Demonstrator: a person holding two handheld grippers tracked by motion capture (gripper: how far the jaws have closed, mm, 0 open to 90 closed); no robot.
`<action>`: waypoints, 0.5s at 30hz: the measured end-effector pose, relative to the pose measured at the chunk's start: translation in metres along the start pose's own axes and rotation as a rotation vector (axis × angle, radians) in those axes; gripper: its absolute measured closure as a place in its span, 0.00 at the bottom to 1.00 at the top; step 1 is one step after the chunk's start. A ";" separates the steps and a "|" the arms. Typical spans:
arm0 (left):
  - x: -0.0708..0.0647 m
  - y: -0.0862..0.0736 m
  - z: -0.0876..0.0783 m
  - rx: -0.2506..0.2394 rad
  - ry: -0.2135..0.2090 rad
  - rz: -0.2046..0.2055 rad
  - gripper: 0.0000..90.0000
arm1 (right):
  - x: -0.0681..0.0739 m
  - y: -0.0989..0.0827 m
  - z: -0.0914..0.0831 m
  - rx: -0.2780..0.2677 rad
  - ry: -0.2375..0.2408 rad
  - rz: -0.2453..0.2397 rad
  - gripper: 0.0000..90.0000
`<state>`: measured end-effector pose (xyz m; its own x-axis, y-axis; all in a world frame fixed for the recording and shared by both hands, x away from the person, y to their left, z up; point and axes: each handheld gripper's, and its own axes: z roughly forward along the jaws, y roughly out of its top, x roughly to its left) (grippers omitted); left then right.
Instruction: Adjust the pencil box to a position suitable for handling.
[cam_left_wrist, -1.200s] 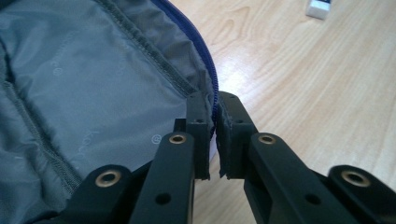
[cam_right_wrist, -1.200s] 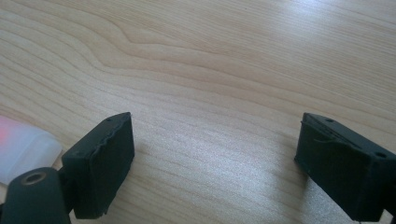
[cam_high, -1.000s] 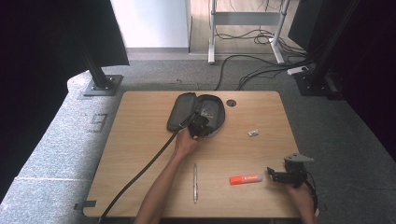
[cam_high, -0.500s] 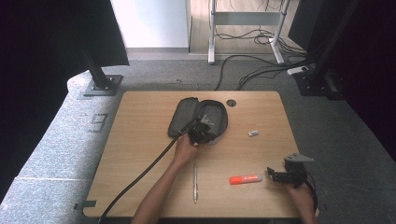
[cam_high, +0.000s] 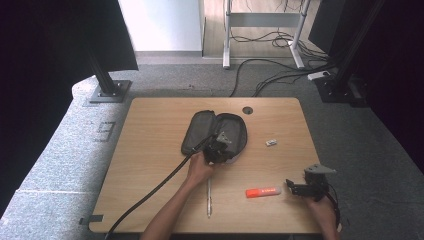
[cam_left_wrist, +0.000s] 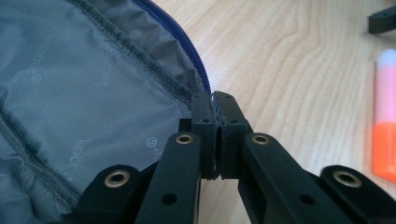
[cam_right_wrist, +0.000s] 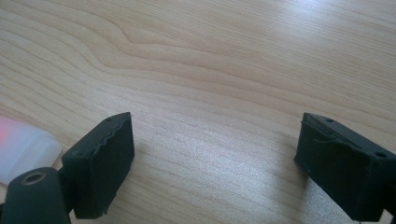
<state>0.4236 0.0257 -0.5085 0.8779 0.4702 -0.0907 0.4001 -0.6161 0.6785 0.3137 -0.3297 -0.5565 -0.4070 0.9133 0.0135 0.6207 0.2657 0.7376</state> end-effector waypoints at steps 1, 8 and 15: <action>-0.002 -0.001 0.000 0.000 -0.006 0.004 0.97 | 0.000 0.000 0.000 0.000 0.000 0.000 0.12; -0.017 -0.005 -0.002 0.000 -0.031 0.022 0.97 | 0.000 0.000 0.000 0.000 0.000 0.000 0.12; -0.029 -0.011 -0.005 0.000 -0.050 0.030 0.98 | 0.000 0.000 0.000 0.000 0.000 0.000 0.12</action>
<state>0.3929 0.0218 -0.5098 0.9017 0.4190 -0.1065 0.3730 -0.6293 0.6818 0.3137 -0.3297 -0.5565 -0.4070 0.9133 0.0135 0.6205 0.2656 0.7378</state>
